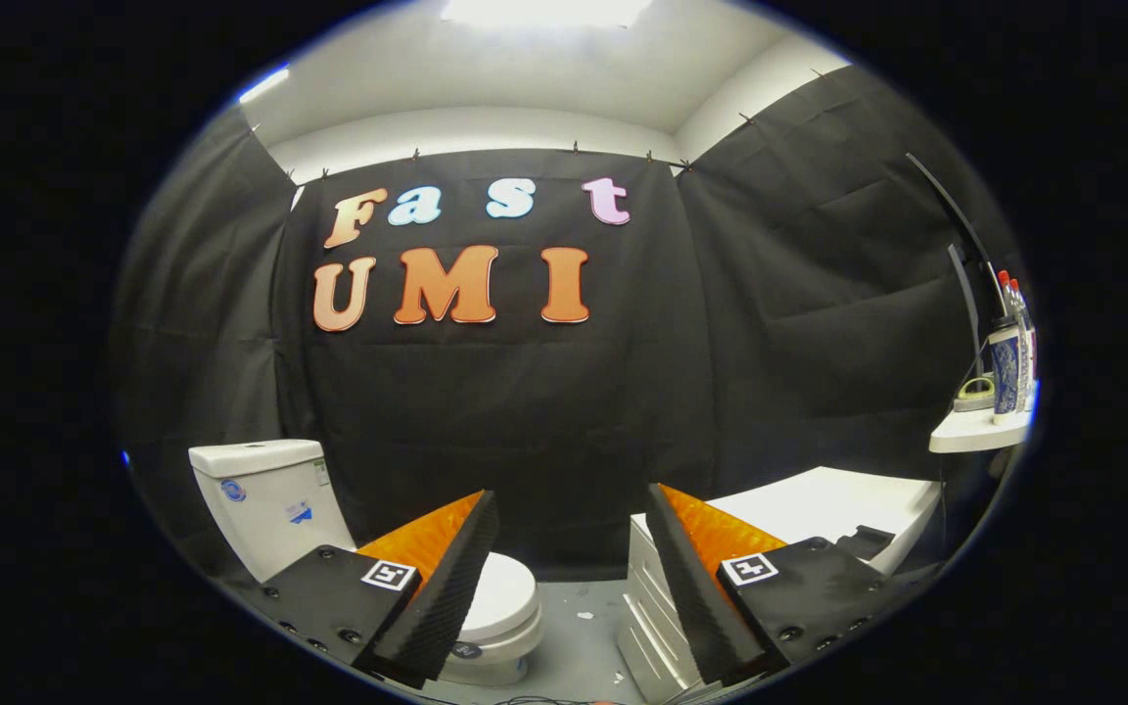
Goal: Open the toilet lid.
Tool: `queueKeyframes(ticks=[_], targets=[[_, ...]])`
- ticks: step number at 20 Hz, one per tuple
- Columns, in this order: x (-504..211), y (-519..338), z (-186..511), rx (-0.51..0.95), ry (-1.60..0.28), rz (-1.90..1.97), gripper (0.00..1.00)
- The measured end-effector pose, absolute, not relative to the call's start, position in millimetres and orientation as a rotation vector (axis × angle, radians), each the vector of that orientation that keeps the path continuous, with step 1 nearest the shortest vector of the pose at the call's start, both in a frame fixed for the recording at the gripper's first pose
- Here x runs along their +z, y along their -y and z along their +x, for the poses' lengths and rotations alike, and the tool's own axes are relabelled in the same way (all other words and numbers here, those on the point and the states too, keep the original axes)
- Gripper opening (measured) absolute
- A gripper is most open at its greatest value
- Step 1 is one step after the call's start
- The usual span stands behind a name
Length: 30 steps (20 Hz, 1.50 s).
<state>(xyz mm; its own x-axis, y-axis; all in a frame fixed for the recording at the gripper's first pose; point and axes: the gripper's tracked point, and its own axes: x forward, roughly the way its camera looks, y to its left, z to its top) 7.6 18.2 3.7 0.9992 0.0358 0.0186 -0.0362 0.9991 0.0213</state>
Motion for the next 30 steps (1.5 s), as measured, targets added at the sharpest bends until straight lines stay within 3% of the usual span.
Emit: queueKeyframes(ticks=[7, 13, 18, 30], targets=[[2, -75, 34, 0.113, -0.003, 0.118, 0.98], [-44, -132, 62, 0.169, -0.120, 0.243, 0.98], [-113, -169, 70, 0.225, -0.252, 0.302, 0.99], [-268, -143, 72, 0.239, -0.556, 0.444, 0.99]])
